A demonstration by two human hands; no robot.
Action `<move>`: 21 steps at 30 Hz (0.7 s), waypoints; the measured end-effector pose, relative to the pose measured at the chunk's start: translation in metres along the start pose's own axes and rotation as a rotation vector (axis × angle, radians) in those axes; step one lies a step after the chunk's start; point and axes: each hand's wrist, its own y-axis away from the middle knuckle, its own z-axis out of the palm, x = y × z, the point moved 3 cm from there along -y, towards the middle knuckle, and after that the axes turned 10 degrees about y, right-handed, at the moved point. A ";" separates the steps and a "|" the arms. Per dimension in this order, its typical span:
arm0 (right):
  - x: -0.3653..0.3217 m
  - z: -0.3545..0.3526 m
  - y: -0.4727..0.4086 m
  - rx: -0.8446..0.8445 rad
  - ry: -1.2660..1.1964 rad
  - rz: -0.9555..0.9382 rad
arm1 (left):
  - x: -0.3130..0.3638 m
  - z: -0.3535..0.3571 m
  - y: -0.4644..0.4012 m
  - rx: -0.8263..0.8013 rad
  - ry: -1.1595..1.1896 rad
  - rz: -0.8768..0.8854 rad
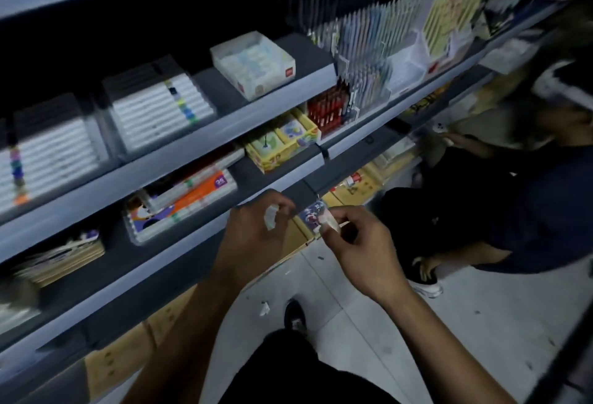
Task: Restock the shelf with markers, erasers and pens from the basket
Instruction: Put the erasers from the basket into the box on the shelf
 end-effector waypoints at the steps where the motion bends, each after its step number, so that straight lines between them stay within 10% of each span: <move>1: -0.003 -0.004 -0.015 0.011 0.005 -0.016 | 0.005 -0.001 -0.015 0.020 -0.005 0.056; 21: -0.054 -0.046 -0.228 -0.357 0.021 -0.418 | 0.074 -0.009 -0.154 0.595 -0.058 0.172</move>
